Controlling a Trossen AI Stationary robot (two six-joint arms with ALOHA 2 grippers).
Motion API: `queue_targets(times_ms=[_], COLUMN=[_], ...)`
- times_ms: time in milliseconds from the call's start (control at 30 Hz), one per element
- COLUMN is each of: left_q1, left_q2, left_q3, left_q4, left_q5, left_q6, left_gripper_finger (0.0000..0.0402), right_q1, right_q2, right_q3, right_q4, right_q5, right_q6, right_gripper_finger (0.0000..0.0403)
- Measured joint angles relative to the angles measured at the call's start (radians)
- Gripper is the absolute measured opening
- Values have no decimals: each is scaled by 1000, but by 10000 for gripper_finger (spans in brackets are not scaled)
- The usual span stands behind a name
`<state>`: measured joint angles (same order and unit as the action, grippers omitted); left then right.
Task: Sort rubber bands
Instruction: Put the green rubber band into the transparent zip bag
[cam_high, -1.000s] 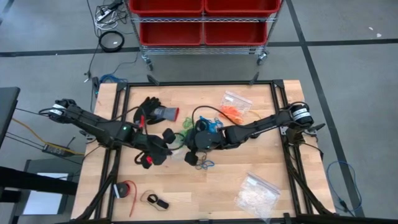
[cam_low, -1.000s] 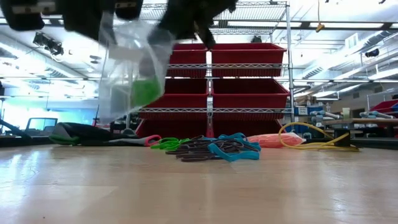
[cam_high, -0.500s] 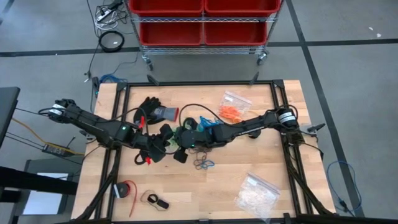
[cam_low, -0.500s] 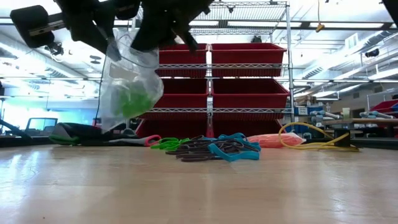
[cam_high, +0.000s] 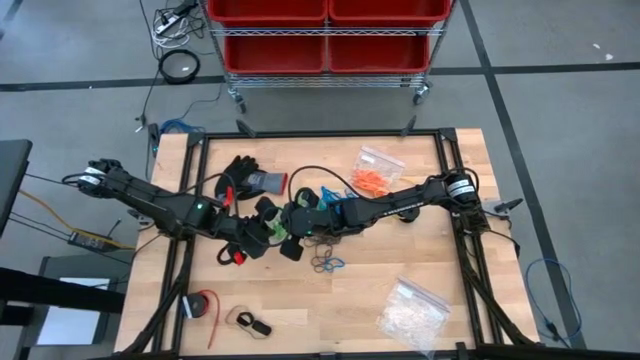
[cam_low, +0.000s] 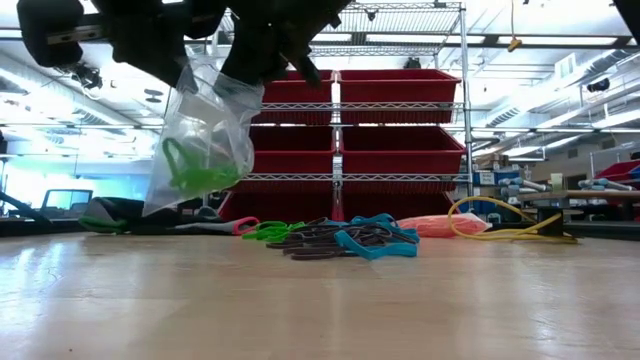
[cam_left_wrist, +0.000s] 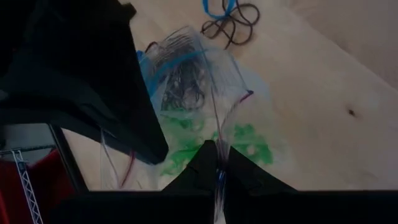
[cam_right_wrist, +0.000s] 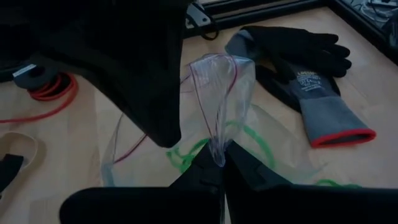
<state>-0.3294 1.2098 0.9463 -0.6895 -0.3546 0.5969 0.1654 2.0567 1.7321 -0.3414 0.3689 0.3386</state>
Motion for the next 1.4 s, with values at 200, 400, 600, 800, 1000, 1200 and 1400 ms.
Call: queue_targets(times_ms=[200, 400, 600, 800, 1000, 1200, 1400], left_q1=[0, 0, 1, 1, 4, 3, 3], left_q2=[0, 1, 1, 1, 1, 1, 1], left_q3=[0, 0, 0, 0, 0, 0, 0], left_q4=[80, 89, 61, 31, 15, 14, 17], left_q5=[27, 7, 11, 27, 28, 67, 72], left_q6=[-40, -49, -52, -63, -116, -209, -297], left_gripper_finger=[15, 15, 15, 15, 15, 65, 176], right_q1=[0, 0, 0, 0, -4, -15, -19], right_q2=[0, 0, 0, 0, -1, -1, -2], right_q3=[0, 0, 0, 0, 0, 0, 0], right_q4=[-20, -23, -26, -28, -31, -56, -85], right_q5=[-1, -1, -1, -1, -1, 0, 32], right_q6=[9, 27, 38, 51, 46, 54, 71], right_gripper_finger=[0, 0, 0, 0, 0, 0, 0])
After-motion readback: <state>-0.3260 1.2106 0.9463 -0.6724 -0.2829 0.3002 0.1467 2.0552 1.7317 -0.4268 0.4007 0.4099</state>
